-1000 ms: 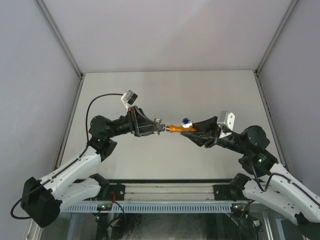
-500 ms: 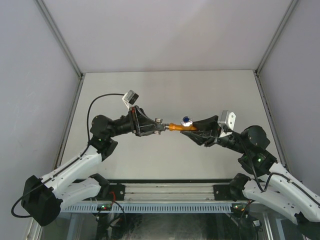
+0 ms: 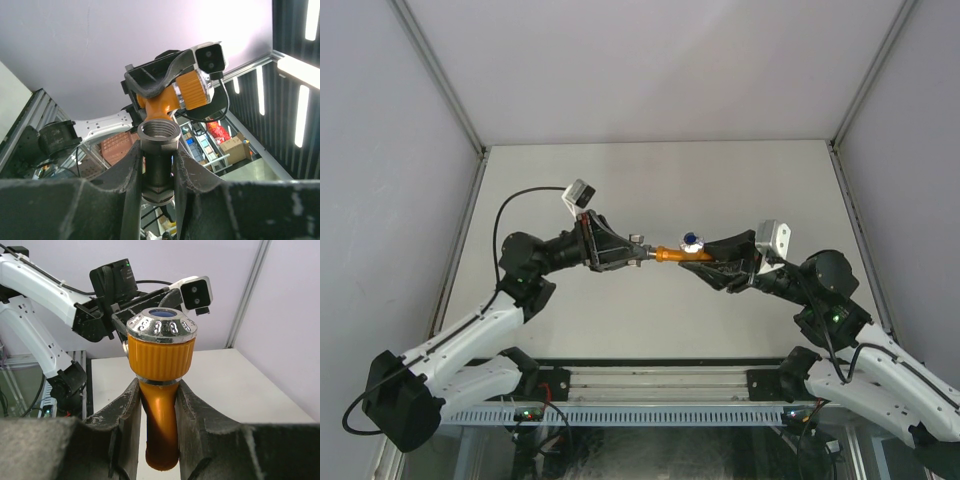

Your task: Install the water faucets

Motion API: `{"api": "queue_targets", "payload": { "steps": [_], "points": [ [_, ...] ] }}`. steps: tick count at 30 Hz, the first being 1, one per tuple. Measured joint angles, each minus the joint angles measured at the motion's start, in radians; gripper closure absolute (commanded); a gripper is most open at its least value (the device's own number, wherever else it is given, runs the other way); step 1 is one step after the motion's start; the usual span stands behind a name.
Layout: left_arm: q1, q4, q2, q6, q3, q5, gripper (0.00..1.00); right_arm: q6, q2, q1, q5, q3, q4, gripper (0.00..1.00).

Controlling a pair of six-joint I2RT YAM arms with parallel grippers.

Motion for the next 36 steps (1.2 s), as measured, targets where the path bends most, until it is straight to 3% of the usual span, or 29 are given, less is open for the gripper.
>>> {"api": "queue_targets", "payload": {
  "steps": [13, 36],
  "points": [
    [-0.003, 0.115, 0.002, -0.069, -0.036, -0.027, 1.0, 0.018, 0.008, 0.002, -0.014, 0.0, 0.012, 1.0],
    [-0.007, 0.144, 0.013, -0.078, -0.044, -0.028, 1.0, 0.035, 0.021, 0.002, -0.026, 0.0, 0.038, 1.0]
  ]
}}
